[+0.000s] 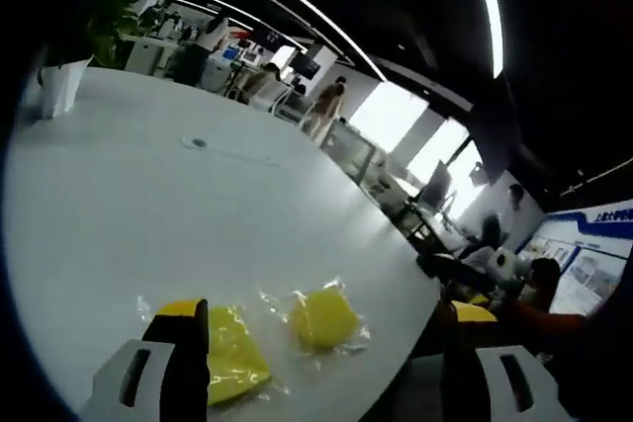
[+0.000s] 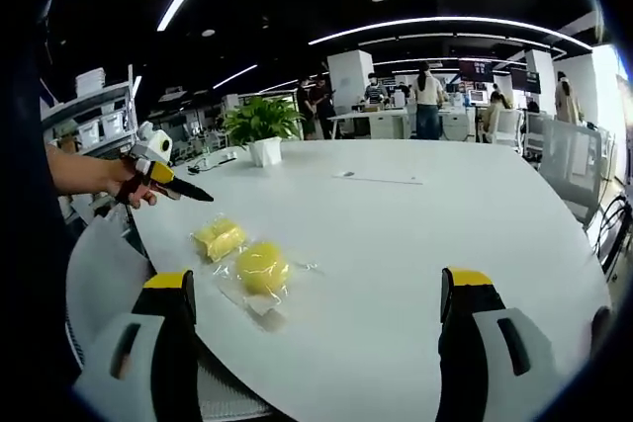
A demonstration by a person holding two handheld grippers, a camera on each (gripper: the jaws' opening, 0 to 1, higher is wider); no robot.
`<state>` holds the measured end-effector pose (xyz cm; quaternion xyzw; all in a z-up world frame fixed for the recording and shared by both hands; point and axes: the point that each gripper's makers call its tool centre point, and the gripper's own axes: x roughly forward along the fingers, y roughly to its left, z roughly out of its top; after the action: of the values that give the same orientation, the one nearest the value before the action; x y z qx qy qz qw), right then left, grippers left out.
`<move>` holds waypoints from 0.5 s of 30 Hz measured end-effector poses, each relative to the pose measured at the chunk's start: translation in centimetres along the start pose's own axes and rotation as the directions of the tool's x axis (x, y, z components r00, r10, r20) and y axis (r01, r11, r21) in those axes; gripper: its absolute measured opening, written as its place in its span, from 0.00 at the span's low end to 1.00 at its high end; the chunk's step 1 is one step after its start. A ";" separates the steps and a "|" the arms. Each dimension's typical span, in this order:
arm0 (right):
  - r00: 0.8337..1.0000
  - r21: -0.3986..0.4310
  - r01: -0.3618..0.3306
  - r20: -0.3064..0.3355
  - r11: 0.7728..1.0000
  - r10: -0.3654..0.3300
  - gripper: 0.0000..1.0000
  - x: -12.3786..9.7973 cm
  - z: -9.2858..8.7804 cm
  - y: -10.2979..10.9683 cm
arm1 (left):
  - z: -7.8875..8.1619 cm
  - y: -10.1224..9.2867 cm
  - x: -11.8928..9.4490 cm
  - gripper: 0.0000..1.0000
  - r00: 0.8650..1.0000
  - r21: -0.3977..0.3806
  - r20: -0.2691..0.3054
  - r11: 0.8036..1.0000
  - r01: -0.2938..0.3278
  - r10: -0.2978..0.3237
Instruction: Compare the silicone blocks by pressing each to a similar depth, holding the contact briefly, and releasing to observe deformation and rebound differences across the visible hardness samples.
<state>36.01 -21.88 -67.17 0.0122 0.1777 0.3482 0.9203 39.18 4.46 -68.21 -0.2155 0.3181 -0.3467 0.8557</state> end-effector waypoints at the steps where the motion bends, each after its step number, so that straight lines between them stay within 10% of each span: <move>1: 1.000 0.002 0.000 -0.001 1.000 0.000 0.97 0.0 -0.1 0.0 | -0.5 -0.2 0.6 1.00 0.999 -0.017 -0.029 1.000 0.013 -0.014; 15: 1.000 0.020 0.013 -0.001 1.000 -0.013 0.97 -0.4 -0.6 -0.1 | -3.2 -0.9 5.8 1.00 0.983 -0.134 -0.175 0.991 0.031 -0.054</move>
<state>35.61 -22.24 -67.58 0.0202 0.1816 0.3404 0.9224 39.77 -0.81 -72.22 -0.2458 0.4106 -0.3613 0.8003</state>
